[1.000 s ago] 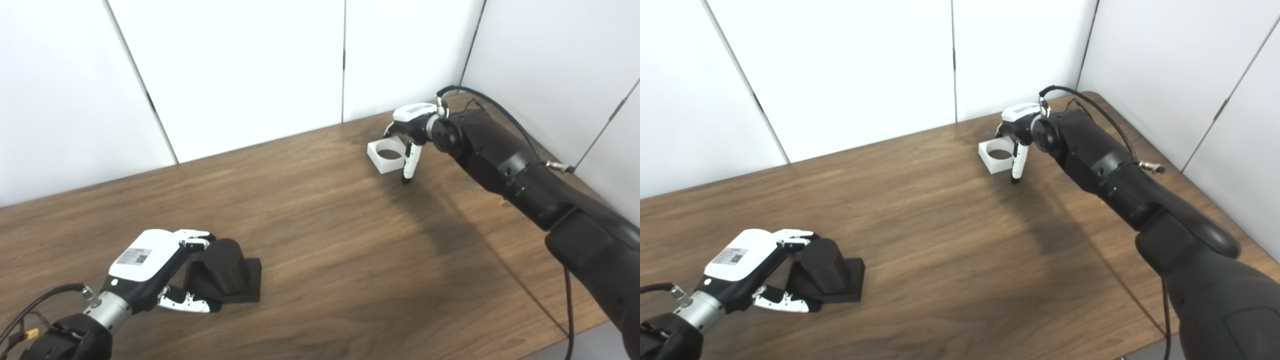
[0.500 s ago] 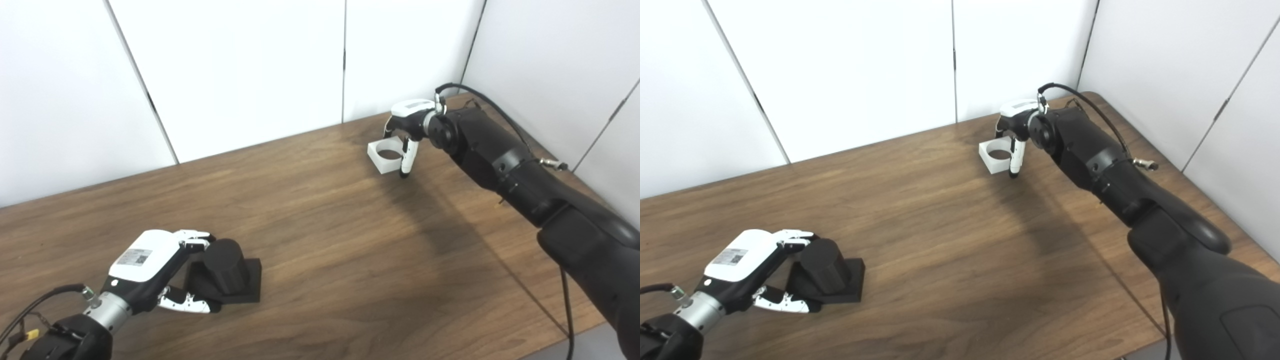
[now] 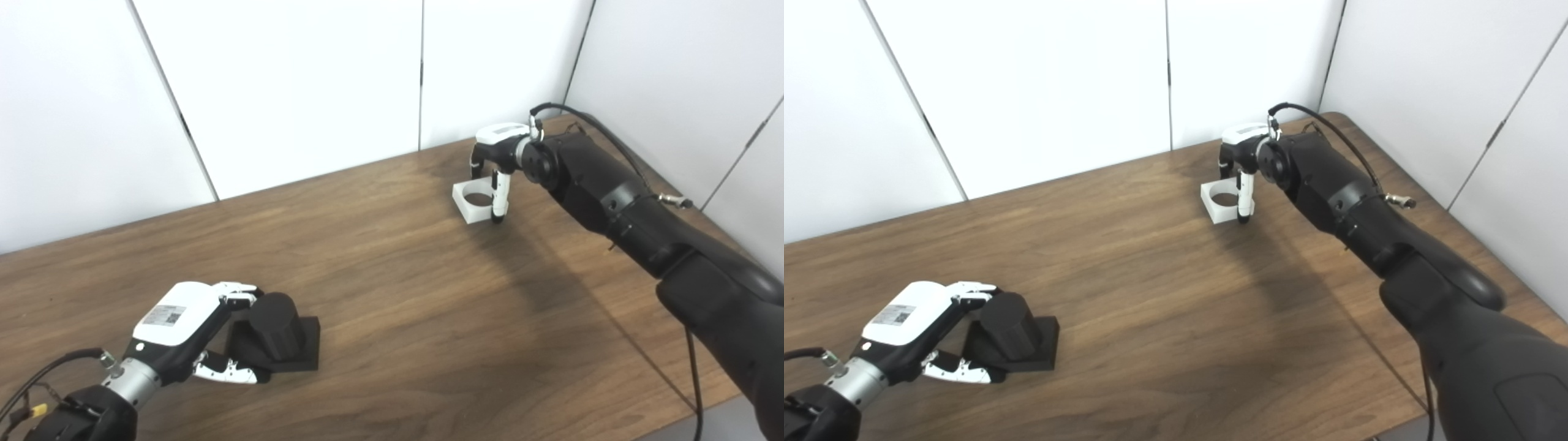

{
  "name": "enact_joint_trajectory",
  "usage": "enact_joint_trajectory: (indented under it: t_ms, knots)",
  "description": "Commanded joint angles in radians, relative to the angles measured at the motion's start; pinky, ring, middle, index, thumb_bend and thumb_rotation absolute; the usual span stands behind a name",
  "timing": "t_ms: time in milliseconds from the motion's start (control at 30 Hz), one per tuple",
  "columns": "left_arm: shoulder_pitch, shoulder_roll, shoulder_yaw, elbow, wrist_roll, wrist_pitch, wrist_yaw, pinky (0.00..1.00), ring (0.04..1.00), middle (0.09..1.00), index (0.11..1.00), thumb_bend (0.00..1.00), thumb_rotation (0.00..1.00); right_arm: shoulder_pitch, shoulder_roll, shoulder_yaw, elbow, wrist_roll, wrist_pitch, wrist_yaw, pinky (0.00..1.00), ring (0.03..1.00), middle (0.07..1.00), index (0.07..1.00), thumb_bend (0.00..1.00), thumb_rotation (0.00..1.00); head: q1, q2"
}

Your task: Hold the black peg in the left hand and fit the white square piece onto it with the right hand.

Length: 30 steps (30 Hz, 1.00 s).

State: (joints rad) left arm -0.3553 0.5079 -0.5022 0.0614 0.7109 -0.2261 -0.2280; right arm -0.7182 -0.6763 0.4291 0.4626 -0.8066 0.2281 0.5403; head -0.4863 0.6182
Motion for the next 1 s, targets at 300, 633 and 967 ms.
enact_joint_trajectory:
  t_ms: [300, 633, 967]
  knots:
    - [0.035, 0.033, -0.023, 0.006, 0.051, 0.018, -0.084, 0.67, 0.837, 0.827, 0.490, 0.52, 0.06, 0.029, -0.020, -0.053, -0.063, 0.074, -0.044, -0.019, 0.78, 0.854, 0.783, 0.482, 0.52, 0.13, 0.066, 0.022]
    - [0.026, 0.006, -0.036, 0.037, 0.066, 0.039, -0.083, 0.69, 0.862, 0.845, 0.491, 0.52, 0.06, 0.062, -0.030, -0.139, -0.144, 0.185, -0.065, -0.039, 0.82, 0.867, 0.789, 0.482, 0.52, 0.12, 0.232, 0.057]
    - [0.006, -0.013, -0.050, 0.074, 0.083, 0.034, -0.070, 0.68, 0.869, 0.855, 0.492, 0.52, 0.07, 0.064, -0.041, -0.147, -0.235, 0.218, -0.076, -0.017, 0.76, 0.845, 0.791, 0.485, 0.52, 0.12, 0.341, 0.092]
